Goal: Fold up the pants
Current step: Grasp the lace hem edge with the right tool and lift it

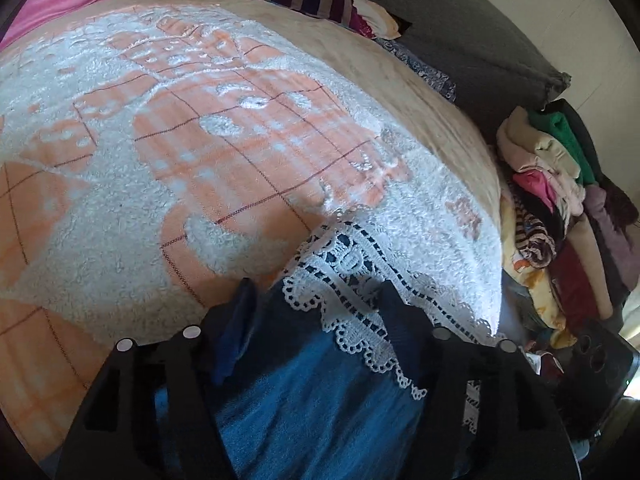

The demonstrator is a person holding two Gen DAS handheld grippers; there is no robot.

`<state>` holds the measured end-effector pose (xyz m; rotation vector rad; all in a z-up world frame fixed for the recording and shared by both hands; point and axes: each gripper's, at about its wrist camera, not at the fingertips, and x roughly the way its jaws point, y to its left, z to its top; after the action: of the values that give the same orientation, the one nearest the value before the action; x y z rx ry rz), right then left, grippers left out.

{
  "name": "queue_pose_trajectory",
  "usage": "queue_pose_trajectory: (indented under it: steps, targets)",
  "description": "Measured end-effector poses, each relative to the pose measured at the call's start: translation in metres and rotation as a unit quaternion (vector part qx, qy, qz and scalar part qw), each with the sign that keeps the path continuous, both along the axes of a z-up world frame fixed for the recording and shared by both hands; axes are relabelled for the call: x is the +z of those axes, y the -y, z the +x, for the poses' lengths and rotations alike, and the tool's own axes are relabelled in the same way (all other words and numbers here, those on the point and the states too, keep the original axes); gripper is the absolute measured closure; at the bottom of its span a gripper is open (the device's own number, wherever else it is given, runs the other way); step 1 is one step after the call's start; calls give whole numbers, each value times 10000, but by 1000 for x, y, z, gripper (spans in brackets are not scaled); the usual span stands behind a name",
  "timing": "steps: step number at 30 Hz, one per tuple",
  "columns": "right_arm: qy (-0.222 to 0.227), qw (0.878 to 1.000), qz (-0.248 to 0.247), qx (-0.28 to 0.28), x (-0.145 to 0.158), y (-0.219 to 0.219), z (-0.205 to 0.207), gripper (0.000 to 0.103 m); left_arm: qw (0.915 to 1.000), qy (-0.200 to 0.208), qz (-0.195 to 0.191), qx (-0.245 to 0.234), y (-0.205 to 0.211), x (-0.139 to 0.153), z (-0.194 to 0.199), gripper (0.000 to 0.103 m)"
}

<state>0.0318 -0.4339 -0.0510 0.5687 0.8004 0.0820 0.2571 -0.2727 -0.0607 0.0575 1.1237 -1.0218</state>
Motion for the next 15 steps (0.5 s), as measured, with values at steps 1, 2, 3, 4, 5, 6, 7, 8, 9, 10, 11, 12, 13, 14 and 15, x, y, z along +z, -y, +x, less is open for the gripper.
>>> queue_pose_trajectory:
  steps: [1, 2, 3, 4, 5, 6, 7, 8, 9, 10, 11, 12, 13, 14, 15]
  targets:
    - [10, 10000, -5, 20, 0, 0, 1, 51, 10000, 36, 35, 22, 1, 0, 0, 63]
    - [67, 9999, 64, 59, 0, 1, 3, 61, 10000, 39, 25, 57, 0, 2, 0, 69]
    - [80, 9998, 145, 106, -1, 1, 3, 69, 10000, 22, -2, 90, -2, 3, 0, 72]
    - [67, 9997, 193, 143, -1, 1, 4, 73, 9999, 11, -18, 109, -3, 4, 0, 78]
    - [80, 9995, 231, 214, -2, 0, 6, 83, 9999, 43, -64, 132, -7, 6, 0, 82]
    - [134, 9989, 286, 341, 0, -2, 7, 89, 9998, 53, -124, 148, -10, 8, 0, 83]
    - [195, 9983, 303, 448, 1, -6, 7, 90, 9996, 45, -213, 169, -14, 12, -1, 86]
    - [307, 9977, 270, 541, 5, -10, 6, 91, 9992, 42, -346, 194, -19, 18, -2, 86]
    - [415, 9969, 273, 611, 8, -13, 4, 91, 9986, 44, -489, 204, -25, 24, -4, 86]
    - [562, 9954, 291, 724, 13, -17, 3, 91, 9977, 81, -643, 221, -33, 31, -6, 87]
    - [649, 9942, 295, 802, 16, -19, 2, 91, 9968, 102, -754, 242, -38, 37, -7, 87]
    - [731, 9930, 307, 876, 18, -22, 2, 91, 9959, 117, -855, 275, -46, 42, -9, 87]
    - [800, 9915, 344, 962, 20, -25, 1, 91, 9947, 135, -968, 314, -56, 48, -11, 87]
    - [875, 9896, 364, 1080, 24, -30, 0, 91, 9930, 162, -1113, 362, -68, 56, -14, 87]
    - [952, 9879, 344, 1173, 29, -35, 0, 91, 9913, 173, -1240, 401, -79, 62, -16, 87]
